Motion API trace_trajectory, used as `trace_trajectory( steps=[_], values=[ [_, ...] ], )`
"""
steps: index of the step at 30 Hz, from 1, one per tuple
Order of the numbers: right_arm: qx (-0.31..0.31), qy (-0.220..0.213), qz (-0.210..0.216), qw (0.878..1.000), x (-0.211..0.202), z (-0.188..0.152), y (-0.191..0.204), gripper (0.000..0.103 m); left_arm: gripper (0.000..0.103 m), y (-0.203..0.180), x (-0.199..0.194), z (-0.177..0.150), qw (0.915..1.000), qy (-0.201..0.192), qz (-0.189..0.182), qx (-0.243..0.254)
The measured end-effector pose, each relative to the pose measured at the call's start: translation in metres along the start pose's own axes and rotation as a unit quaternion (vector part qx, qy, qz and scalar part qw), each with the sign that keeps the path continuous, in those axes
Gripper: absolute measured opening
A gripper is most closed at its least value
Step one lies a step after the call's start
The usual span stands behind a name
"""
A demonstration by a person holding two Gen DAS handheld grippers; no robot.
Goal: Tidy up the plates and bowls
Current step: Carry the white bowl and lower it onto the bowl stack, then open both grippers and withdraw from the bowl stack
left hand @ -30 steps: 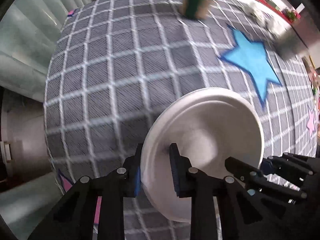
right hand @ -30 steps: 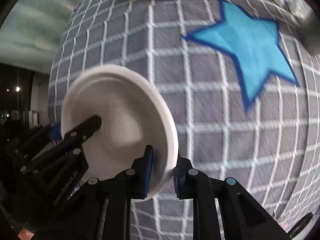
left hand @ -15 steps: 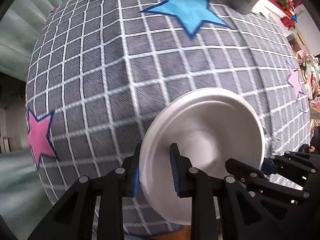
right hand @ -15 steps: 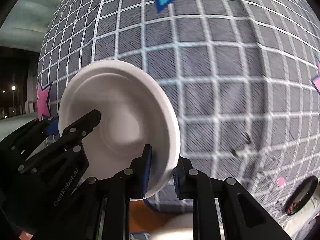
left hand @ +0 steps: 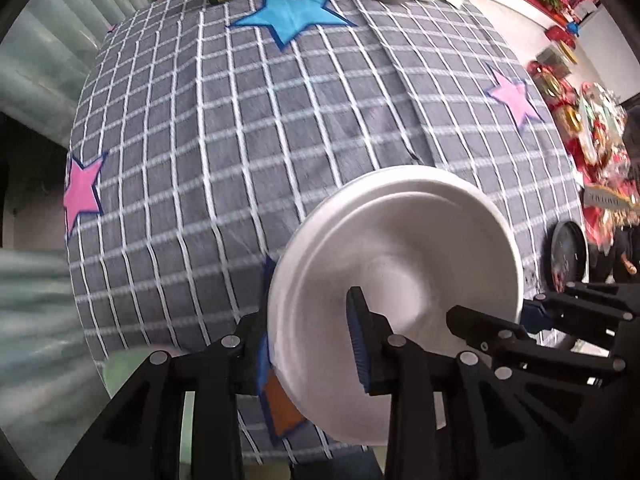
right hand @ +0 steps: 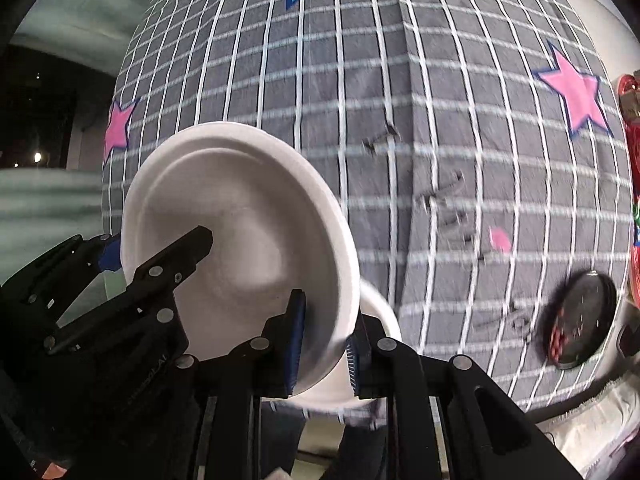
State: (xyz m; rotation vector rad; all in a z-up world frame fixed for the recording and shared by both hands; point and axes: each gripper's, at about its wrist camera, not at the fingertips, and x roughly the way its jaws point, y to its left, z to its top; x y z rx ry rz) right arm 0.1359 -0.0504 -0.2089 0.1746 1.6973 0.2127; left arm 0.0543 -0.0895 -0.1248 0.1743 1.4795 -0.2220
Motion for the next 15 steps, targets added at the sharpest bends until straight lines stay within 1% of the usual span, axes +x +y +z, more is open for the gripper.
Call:
trace_trajectory(
  steps=[1,2,3,5,6,9,10,11,12,13,14,15],
  values=[
    [-0.001,0.005,0.003,1.000,-0.001,-0.009,-0.004,0.021,0.038,-0.001,0.001,0.000,1.0000,0.003,0.001,0.002],
    [-0.002,0.008,0.003,1.000,0.000,-0.015,-0.006,0.021,0.038,0.010,0.001,0.014,1.0000,0.008,0.001,0.003],
    [-0.004,0.011,0.001,1.000,0.002,-0.021,-0.006,0.021,0.038,0.006,0.000,0.004,0.9999,0.014,0.000,0.006],
    [0.004,0.013,-0.002,1.000,0.006,-0.028,-0.011,0.021,0.038,-0.001,0.003,-0.005,0.9997,0.022,0.002,0.009],
    [0.004,0.016,-0.001,1.000,0.009,-0.031,-0.013,0.021,0.041,-0.002,0.005,-0.009,0.9997,0.023,0.006,0.010],
    [-0.004,0.017,-0.004,1.000,0.009,-0.039,-0.021,0.021,0.058,-0.007,0.011,-0.015,0.9991,0.035,0.024,0.008],
    [-0.007,0.016,-0.008,1.000,0.008,-0.042,-0.025,0.021,0.068,-0.006,0.012,-0.017,0.9988,0.037,0.032,0.001],
    [-0.007,0.018,-0.007,1.000,0.008,-0.042,-0.027,0.021,0.073,-0.005,0.012,-0.018,0.9987,0.037,0.035,-0.003],
    [-0.004,0.020,-0.004,1.000,0.006,-0.044,-0.032,0.026,0.074,-0.002,0.010,-0.021,0.9984,0.034,0.042,-0.013],
    [0.001,0.020,-0.002,1.000,0.004,-0.046,-0.037,0.045,0.075,0.000,0.008,-0.023,0.9981,0.033,0.048,-0.021],
    [0.006,0.014,-0.005,1.000,0.000,-0.047,-0.043,0.057,0.076,0.005,0.006,-0.025,0.9975,0.036,0.049,-0.037],
    [0.010,0.007,-0.004,1.000,-0.004,-0.049,-0.049,0.081,0.080,0.009,0.004,-0.028,0.9969,0.038,0.039,-0.056]
  ],
)
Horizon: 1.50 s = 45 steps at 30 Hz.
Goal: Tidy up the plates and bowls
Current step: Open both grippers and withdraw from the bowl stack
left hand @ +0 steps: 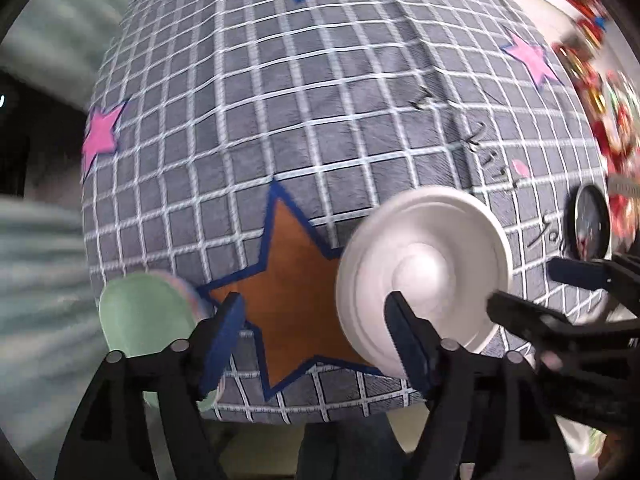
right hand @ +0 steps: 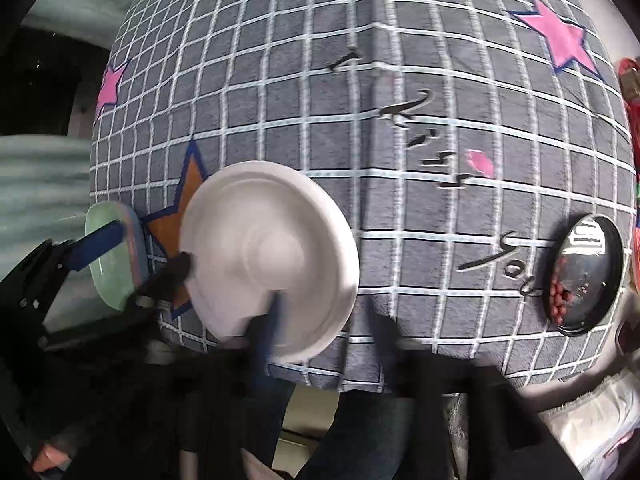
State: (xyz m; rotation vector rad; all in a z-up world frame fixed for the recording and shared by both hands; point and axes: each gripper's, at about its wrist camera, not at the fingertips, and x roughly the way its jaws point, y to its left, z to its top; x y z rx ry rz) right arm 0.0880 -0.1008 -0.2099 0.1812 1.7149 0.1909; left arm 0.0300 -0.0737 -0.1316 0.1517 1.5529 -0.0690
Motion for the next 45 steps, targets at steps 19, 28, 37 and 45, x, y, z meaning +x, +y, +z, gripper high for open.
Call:
trace_trajectory(
  steps=[19,28,37,45],
  values=[
    [-0.021,-0.015,0.011,1.000,-0.037,-0.044,-0.038,0.100,0.080,-0.014,-0.044,-0.034,0.9975,-0.024,0.008,-0.066],
    [-0.006,-0.028,0.005,1.000,-0.049,-0.050,-0.032,0.100,0.080,-0.012,-0.056,-0.038,0.9984,-0.034,0.006,-0.045],
    [0.019,-0.037,-0.005,0.999,-0.045,-0.050,-0.008,0.100,0.080,0.025,-0.058,-0.037,0.9979,-0.046,-0.004,-0.045],
    [0.043,-0.046,-0.013,0.998,-0.037,-0.052,0.013,0.100,0.080,0.049,-0.056,-0.032,0.9982,-0.054,-0.015,-0.024]
  ],
)
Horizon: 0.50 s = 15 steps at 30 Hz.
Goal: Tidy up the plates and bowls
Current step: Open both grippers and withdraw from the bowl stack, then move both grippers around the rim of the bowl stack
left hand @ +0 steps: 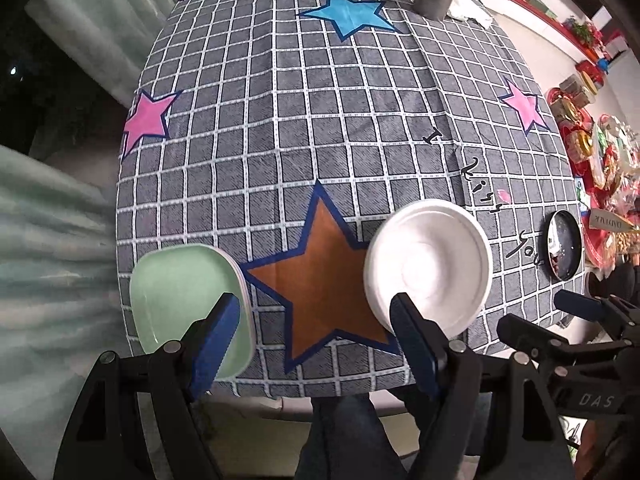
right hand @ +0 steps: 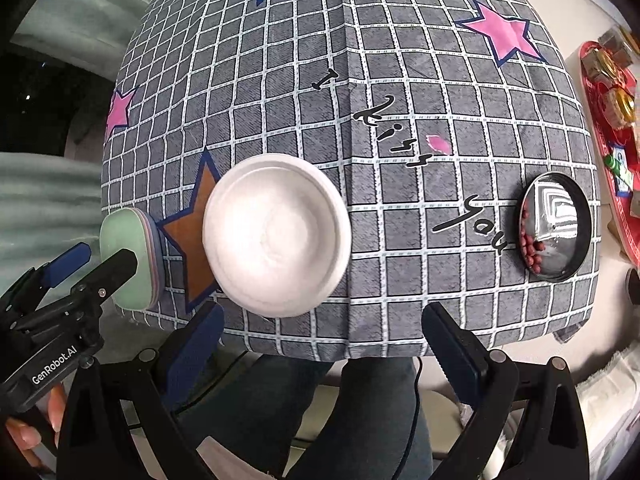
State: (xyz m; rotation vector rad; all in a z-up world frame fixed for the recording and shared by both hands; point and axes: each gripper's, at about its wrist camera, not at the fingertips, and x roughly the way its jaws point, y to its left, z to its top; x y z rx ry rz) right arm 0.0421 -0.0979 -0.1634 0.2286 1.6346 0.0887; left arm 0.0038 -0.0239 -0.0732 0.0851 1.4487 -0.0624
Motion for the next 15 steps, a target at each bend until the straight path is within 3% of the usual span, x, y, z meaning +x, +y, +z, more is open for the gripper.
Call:
trace_trajectory(
  steps=[15],
  values=[
    [0.041,-0.015,-0.010,0.999,0.004,-0.003,0.010,0.100,0.080,0.015,0.003,0.008,0.9993,-0.012,-0.015,0.033]
  ],
)
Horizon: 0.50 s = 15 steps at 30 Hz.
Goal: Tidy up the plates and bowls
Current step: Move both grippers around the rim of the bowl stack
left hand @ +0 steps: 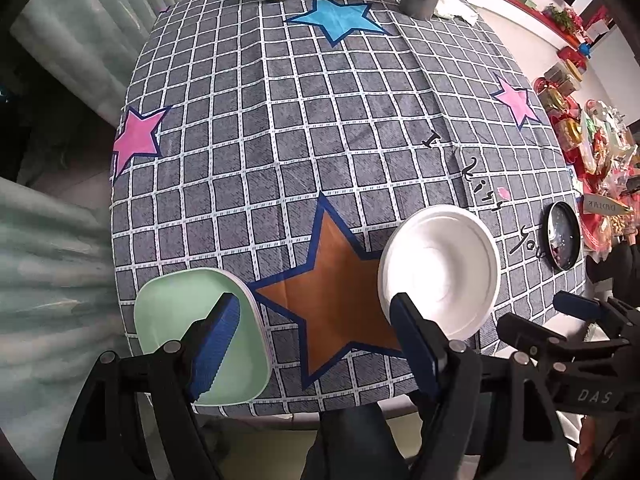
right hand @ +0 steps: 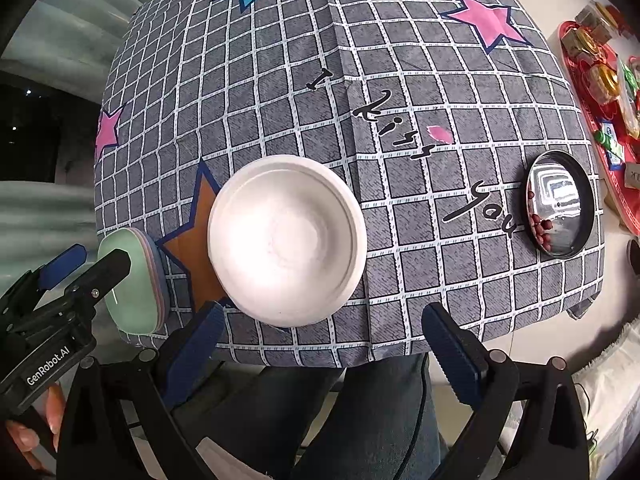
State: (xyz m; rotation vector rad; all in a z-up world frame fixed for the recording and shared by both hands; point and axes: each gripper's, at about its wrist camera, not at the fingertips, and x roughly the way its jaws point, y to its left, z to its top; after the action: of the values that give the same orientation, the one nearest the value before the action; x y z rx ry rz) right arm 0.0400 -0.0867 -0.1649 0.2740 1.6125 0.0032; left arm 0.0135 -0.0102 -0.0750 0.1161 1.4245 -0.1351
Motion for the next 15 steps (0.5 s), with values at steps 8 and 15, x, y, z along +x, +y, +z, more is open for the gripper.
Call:
trace_trajectory(
  steps=[8,15],
  values=[
    [-0.002,0.000,-0.003,1.000,0.0027,-0.0007,0.0033,0.100,0.080,0.0032,0.0000,-0.0003,1.0000,-0.004,-0.001,-0.001],
    [-0.008,0.001,-0.007,1.000,0.0042,0.0010,0.0051,0.100,0.080,0.0055,-0.0006,0.0002,0.9999,-0.004,0.000,-0.010]
  ],
)
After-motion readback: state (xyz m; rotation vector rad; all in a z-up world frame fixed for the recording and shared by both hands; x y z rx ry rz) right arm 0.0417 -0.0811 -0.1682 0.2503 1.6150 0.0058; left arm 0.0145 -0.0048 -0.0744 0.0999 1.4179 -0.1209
